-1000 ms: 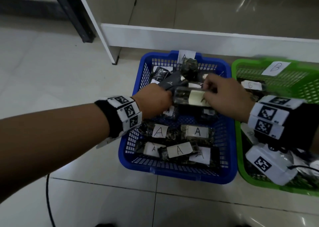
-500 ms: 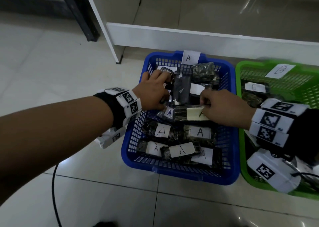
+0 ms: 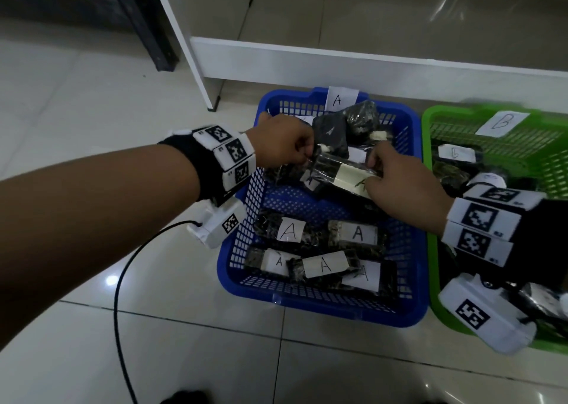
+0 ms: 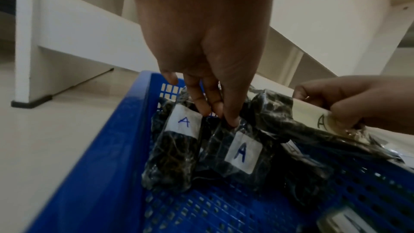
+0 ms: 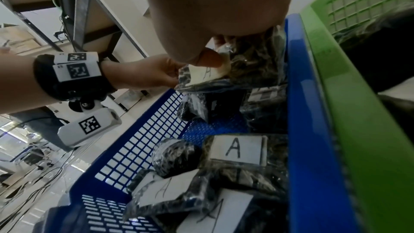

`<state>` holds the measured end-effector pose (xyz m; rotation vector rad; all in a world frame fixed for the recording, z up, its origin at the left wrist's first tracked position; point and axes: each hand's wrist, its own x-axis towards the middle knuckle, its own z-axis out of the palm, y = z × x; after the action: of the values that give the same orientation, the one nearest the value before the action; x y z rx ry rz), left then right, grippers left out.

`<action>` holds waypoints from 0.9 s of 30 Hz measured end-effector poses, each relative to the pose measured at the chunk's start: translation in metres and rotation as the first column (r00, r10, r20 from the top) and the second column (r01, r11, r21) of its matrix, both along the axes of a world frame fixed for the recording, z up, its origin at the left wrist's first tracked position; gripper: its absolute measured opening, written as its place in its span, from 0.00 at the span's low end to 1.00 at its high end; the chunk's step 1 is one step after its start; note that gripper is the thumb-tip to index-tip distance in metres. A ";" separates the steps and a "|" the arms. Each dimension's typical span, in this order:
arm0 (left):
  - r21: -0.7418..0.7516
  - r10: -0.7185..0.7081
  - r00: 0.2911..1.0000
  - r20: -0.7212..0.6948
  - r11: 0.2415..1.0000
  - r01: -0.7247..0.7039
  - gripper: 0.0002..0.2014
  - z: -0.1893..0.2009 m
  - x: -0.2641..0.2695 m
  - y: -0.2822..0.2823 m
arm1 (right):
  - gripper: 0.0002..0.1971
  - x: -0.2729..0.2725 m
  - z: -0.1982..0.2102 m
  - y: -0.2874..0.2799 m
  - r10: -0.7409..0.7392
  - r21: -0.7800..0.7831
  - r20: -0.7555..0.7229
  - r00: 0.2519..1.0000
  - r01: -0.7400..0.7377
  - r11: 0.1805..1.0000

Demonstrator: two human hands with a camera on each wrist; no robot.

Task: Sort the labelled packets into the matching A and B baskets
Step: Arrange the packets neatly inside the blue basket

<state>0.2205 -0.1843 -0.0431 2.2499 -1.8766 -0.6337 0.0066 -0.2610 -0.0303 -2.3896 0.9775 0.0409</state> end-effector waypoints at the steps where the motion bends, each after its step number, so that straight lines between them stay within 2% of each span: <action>1: -0.009 -0.004 0.999 -0.043 1.000 0.004 0.05 -0.001 0.000 -0.001 | 0.07 -0.001 0.000 0.003 0.020 0.008 -0.003 1.000 -0.020 1.000; 4: -0.056 0.019 0.986 -0.164 0.998 -0.029 0.05 0.001 -0.001 -0.002 | 0.07 -0.003 -0.004 0.010 0.078 0.017 -0.026 0.997 -0.078 0.997; 6: -0.103 0.037 0.980 -0.195 0.993 -0.058 0.07 0.004 0.000 -0.004 | 0.10 -0.001 -0.010 0.016 0.127 0.028 -0.013 0.992 -0.127 0.992; 11: -0.106 0.046 0.985 -0.166 0.992 -0.064 0.06 0.005 0.004 -0.007 | 0.21 0.020 -0.032 0.027 0.264 0.025 -0.023 0.964 -0.263 0.964; 17: -0.172 0.076 0.992 -0.097 0.981 -0.092 0.05 -0.002 0.003 -0.006 | 0.23 0.024 -0.045 0.022 0.308 -0.087 -0.109 0.945 -0.317 0.944; 24: -0.203 0.108 0.990 -0.091 0.971 -0.125 0.06 -0.007 0.001 -0.009 | 0.23 0.038 -0.042 0.030 0.313 -0.023 -0.050 0.948 -0.314 0.949; 27: -0.211 0.120 0.985 -0.122 0.967 -0.144 0.06 -0.008 0.000 -0.009 | 0.20 0.048 -0.041 0.035 0.328 -0.016 -0.098 0.940 -0.331 0.944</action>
<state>0.2209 -0.1936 -0.0511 2.1326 -1.6413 -0.4915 0.0547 -0.2265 -0.0713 -2.5770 0.6105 0.2659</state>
